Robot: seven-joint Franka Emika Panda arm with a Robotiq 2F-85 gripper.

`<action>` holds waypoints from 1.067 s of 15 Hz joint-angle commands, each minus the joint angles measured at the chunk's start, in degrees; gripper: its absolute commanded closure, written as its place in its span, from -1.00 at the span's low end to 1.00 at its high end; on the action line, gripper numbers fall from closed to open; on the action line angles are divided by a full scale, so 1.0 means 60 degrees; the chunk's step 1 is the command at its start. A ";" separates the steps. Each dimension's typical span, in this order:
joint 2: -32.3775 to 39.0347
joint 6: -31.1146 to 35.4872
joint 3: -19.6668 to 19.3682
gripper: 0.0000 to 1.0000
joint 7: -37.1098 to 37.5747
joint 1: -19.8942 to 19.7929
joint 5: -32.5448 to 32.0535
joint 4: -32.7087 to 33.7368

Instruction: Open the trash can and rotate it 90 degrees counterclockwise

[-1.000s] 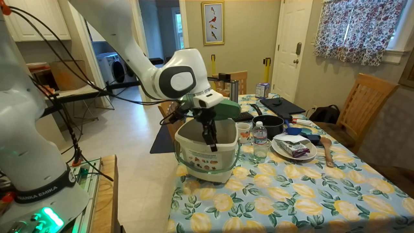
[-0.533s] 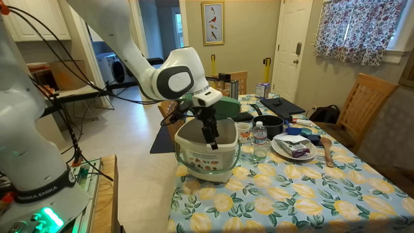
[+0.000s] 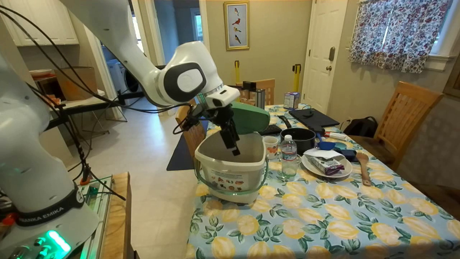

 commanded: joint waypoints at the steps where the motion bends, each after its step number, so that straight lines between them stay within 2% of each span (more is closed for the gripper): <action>1: -0.0736 -0.0008 0.0030 -1.00 0.0076 -0.0001 -0.0346 -0.0285; 8: -0.1473 -0.0074 0.0198 -1.00 0.0113 -0.0069 -0.0783 -0.0294; 16: -0.1396 0.0114 0.0394 -1.00 -0.0255 -0.0005 -0.0873 0.0138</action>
